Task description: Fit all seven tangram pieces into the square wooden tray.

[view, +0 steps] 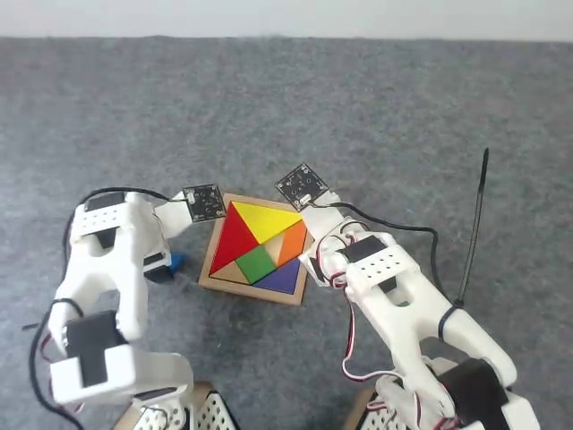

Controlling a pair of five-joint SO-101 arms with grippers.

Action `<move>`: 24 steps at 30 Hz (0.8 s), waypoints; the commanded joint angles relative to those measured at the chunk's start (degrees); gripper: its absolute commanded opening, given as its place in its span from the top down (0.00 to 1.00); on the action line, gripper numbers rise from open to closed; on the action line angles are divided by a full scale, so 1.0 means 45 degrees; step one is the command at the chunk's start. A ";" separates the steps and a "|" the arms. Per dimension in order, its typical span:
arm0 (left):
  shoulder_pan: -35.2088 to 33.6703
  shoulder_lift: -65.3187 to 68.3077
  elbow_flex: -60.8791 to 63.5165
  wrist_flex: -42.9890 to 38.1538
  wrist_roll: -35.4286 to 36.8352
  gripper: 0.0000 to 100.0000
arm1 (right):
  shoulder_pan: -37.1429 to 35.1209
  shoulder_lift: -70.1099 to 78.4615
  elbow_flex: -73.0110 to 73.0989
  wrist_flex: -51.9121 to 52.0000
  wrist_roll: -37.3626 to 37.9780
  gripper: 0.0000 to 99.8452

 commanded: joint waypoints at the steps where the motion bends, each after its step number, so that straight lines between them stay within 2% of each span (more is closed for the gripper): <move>1: -0.0195 0.1192 -0.0674 -0.0391 0.0098 0.76 | 0.0010 -0.0713 -0.0176 0.0010 0.0117 0.99; 6: -0.0371 0.2540 -0.2354 0.0821 0.0137 0.76 | -0.0010 -0.0713 -0.0176 0.0010 0.0117 0.99; 10: -0.0352 0.2716 -0.2471 0.0938 0.0117 0.77 | 0.0010 -0.0713 -0.0176 0.0010 0.0117 0.99; 18: -0.0352 0.2657 -0.2393 0.1035 0.0137 0.86 | 0.0010 -0.0713 -0.0176 0.0010 0.0117 0.99; 24: -0.0410 0.2188 -0.2413 0.1954 0.0156 0.95 | -0.0010 -0.0713 -0.0176 0.0010 0.0117 0.99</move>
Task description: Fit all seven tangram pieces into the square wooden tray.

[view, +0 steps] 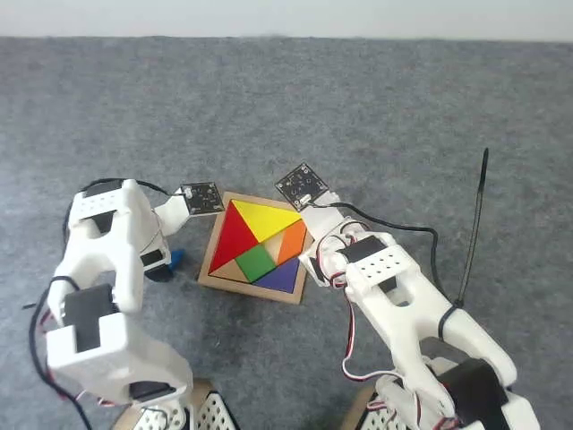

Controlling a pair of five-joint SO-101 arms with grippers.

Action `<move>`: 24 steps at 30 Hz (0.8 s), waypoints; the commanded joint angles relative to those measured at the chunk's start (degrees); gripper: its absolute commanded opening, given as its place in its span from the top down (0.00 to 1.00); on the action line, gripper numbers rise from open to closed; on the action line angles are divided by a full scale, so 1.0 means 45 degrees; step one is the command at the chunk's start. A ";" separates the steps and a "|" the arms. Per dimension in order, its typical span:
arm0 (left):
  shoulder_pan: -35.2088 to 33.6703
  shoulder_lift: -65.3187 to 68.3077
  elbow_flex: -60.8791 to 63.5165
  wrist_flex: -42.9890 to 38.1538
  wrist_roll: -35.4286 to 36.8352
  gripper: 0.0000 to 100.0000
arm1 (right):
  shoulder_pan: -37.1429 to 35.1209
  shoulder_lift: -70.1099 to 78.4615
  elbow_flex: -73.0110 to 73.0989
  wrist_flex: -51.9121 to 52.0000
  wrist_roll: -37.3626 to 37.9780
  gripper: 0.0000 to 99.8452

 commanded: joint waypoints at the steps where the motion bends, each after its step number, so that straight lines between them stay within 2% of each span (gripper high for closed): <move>1: -0.0234 -0.0567 -0.0322 0.0332 0.0078 0.95 | -0.0010 -0.0713 -0.0176 0.0010 0.0117 0.99; 5: -0.0117 -0.2422 0.0049 0.1915 0.0039 0.96 | -0.0010 -0.0713 -0.0176 0.0010 0.0117 0.99; 11: -0.0137 -0.5861 0.1690 0.1895 0.0195 0.96 | 0.0010 -0.0713 -0.0176 0.0010 0.0117 0.99; 13: -0.0176 -0.6877 0.1905 0.1856 0.1055 0.96 | -0.0010 -0.0713 -0.0176 0.0010 0.0117 0.99; 16: -0.0195 -0.8127 0.1905 0.1250 0.3888 0.96 | 0.0049 -0.0713 -0.0176 0.0010 0.0117 0.99; 19: -0.0098 -0.8987 0.1885 0.0606 0.7912 0.96 | 0.0283 -0.0713 -0.0352 0.0205 0.0117 0.99; 22: -0.0039 -0.9397 0.1905 0.0215 1.1507 0.96 | 0.1338 -0.0713 -0.1309 0.1475 0.0059 0.99; 24: -0.0078 -0.9436 0.1963 -0.0117 1.3343 0.96 | 0.2315 -0.0713 -0.1993 0.2217 0.0039 0.99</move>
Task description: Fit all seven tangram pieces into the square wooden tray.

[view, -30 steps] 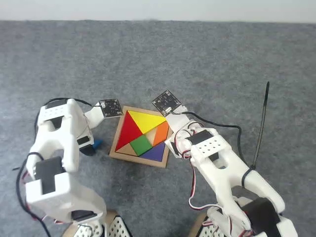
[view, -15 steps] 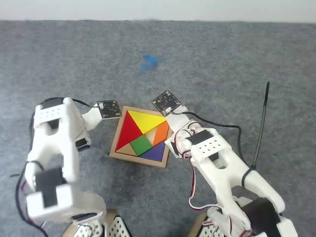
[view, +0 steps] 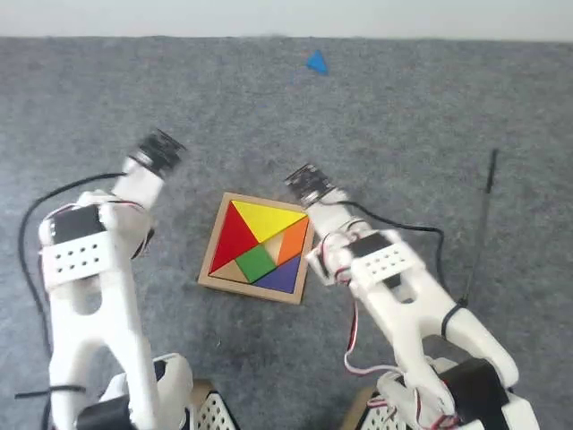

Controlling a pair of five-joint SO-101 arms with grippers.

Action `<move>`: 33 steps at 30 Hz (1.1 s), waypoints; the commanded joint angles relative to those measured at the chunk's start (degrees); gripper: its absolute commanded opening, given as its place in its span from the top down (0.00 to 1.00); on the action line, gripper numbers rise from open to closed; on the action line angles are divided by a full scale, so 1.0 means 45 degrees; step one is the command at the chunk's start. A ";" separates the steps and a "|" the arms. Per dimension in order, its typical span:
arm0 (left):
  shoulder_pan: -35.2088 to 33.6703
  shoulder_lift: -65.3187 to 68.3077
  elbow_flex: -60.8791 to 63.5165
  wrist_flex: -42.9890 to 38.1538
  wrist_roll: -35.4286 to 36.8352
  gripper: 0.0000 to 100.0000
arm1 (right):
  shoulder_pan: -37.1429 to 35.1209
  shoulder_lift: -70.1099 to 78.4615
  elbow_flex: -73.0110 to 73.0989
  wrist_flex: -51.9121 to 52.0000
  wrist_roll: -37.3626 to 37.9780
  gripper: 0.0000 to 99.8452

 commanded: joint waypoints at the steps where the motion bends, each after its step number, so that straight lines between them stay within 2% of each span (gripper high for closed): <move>1: 0.0059 -0.0684 0.0049 -0.0938 0.5294 0.96 | 0.1690 -0.0713 -0.1621 0.1123 0.0098 0.99; 3: 0.0117 -0.0723 0.0576 -0.1778 0.6720 0.96 | 0.2471 -0.0635 -0.2247 0.1241 0.0156 0.99; 6: 0.0117 -0.0742 0.2042 -0.3536 0.7951 0.96 | 0.2667 -0.0518 -0.3497 0.1592 0.0977 0.99; 9: 0.0117 -0.0781 0.3897 -0.5900 0.7814 0.98 | 0.2686 0.0186 -0.5646 0.1553 0.1211 0.99; 12: 0.0137 -0.0781 0.5324 -0.7678 0.7365 0.99 | 0.2686 0.2452 -0.8947 0.1690 0.1172 0.99; 16: 0.0137 -0.0781 0.5636 -0.8068 0.6408 0.99 | 0.2510 0.7101 -1.4066 0.1612 0.1114 0.99; 20: 0.0137 -0.0703 0.5675 -0.8322 0.6193 0.99 | 0.2393 1.1692 -2.0005 0.1788 -0.0020 0.99; 22: 0.0352 -0.0762 0.5929 -0.8694 0.6193 0.99 | 0.2315 1.3392 -2.2642 0.2979 -0.0391 0.99; 26: 0.1504 -0.0996 0.6379 -0.8830 0.5490 0.99 | 0.2256 1.5111 -2.7624 0.7707 -0.0430 0.99; 30: 0.1661 -0.2208 0.7199 -0.9162 0.5255 0.99 | 0.2139 1.6166 -3.2371 1.1575 0.0137 0.99; 33: 0.1817 -0.3419 0.8293 -0.9983 0.5255 0.99 | 0.1944 1.6107 -3.2703 1.3138 0.1270 0.99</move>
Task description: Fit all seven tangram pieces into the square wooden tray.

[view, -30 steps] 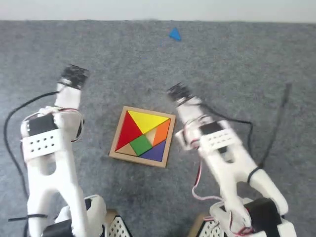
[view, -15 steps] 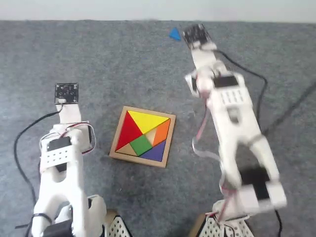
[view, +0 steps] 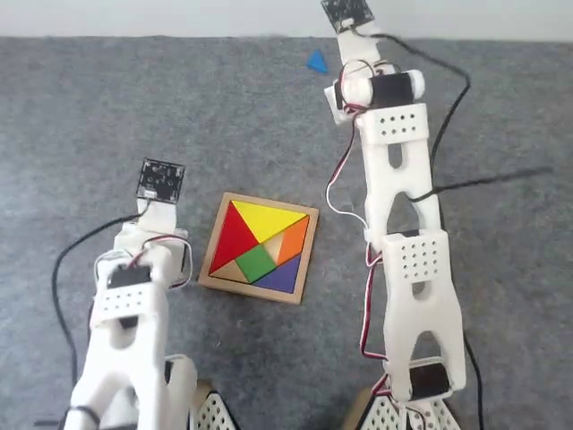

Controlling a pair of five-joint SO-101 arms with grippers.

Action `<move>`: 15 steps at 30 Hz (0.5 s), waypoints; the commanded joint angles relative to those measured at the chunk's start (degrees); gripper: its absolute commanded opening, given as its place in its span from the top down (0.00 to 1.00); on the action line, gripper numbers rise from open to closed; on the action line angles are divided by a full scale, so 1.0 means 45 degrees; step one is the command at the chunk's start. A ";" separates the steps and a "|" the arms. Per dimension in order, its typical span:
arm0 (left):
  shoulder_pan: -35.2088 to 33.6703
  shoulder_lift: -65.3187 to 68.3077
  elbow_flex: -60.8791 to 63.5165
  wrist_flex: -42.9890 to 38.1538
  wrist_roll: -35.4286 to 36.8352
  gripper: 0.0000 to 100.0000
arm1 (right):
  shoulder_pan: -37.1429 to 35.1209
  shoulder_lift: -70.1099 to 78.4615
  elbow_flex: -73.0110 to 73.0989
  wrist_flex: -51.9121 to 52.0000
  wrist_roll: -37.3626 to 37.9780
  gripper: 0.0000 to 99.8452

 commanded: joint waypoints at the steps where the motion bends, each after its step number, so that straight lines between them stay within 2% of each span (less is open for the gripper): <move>1: 0.0469 -0.2129 0.1201 -0.1270 -0.0215 0.99 | -0.0420 -0.0518 -0.1485 0.2042 0.0918 0.99; 7: 0.0879 -0.5353 0.3253 -0.1661 -0.0274 0.99 | 0.0342 -0.1670 -0.0430 0.2159 0.0156 0.99; 12: 0.0860 -0.8264 0.4913 -0.1563 -0.0254 0.99 | 0.0264 -0.3702 0.2755 0.2139 0.0059 0.99; 15: 0.0801 -0.9670 0.4972 0.0078 -0.0234 0.99 | 0.0283 -0.5499 0.5197 0.2100 0.0117 0.99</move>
